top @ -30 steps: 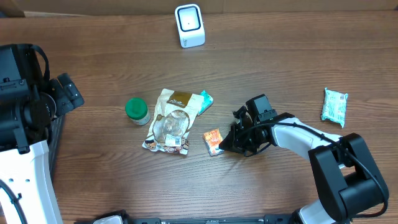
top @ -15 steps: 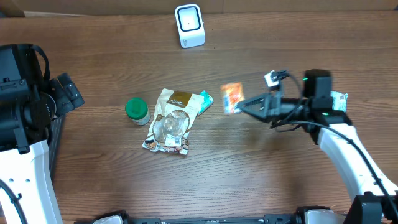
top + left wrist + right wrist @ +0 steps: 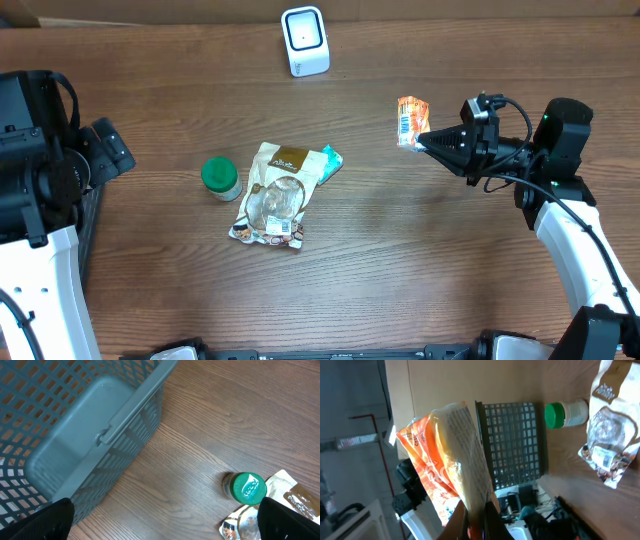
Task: Scan the item barcode
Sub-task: 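Lift the Kleenex pack and hold it under the white scanner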
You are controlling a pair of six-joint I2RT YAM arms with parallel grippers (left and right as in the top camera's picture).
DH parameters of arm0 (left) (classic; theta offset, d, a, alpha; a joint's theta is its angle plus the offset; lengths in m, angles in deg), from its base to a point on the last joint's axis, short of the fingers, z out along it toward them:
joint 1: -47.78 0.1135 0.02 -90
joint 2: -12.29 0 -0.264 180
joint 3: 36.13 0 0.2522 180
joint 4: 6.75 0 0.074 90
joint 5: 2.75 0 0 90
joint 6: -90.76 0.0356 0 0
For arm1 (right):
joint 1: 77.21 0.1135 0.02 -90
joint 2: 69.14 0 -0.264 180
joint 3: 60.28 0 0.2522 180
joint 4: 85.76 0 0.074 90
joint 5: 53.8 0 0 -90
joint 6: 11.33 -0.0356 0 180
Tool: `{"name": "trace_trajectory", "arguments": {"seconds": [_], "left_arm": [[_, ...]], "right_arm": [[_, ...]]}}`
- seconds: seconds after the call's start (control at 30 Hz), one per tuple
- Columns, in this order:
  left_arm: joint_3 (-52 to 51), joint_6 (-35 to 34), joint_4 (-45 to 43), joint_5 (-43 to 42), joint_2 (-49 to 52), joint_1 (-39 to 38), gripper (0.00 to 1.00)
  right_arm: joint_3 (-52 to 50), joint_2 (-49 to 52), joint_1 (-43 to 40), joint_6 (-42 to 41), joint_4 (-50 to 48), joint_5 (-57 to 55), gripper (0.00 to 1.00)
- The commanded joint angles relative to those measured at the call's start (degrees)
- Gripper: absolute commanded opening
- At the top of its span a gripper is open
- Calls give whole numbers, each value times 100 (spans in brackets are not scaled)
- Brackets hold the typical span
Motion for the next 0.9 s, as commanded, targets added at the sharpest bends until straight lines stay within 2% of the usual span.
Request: {"name": "trace_trajectory", "arguments": {"seconds": [0.0, 0.2, 0.37, 0.47, 0.5, 0.67, 0.77, 0.8, 0.87], "left_arm": [[37, -101, 11, 37, -50, 31, 100], [37, -101, 11, 37, -50, 31, 100], [37, -101, 11, 37, -50, 31, 100], [37, -101, 11, 37, -50, 31, 100], [37, -101, 11, 37, -50, 31, 100], [37, -101, 11, 37, -50, 31, 100], [37, -101, 11, 37, -50, 31, 100], [37, -101, 11, 37, -50, 31, 100], [37, -101, 11, 37, -50, 31, 100]], "right_arm": [[94, -72, -4, -225, -44, 96, 4], [92, -70, 186, 459, -33, -70, 4], [90, -70, 800, 1215, 393, -568, 4], [90, -66, 1469, 2173, 1652, -1915, 4], [92, -66, 1843, 2616, 2326, -2839, 4], [378, -66, 2774, 3064, 3580, -4931, 4], [1182, -13, 3049, 3405, 4778, -6122, 4], [1788, 83, 3174, 3563, 5480, -6837, 4], [2629, 308, 3294, 3718, 6231, -7624, 4]]}}
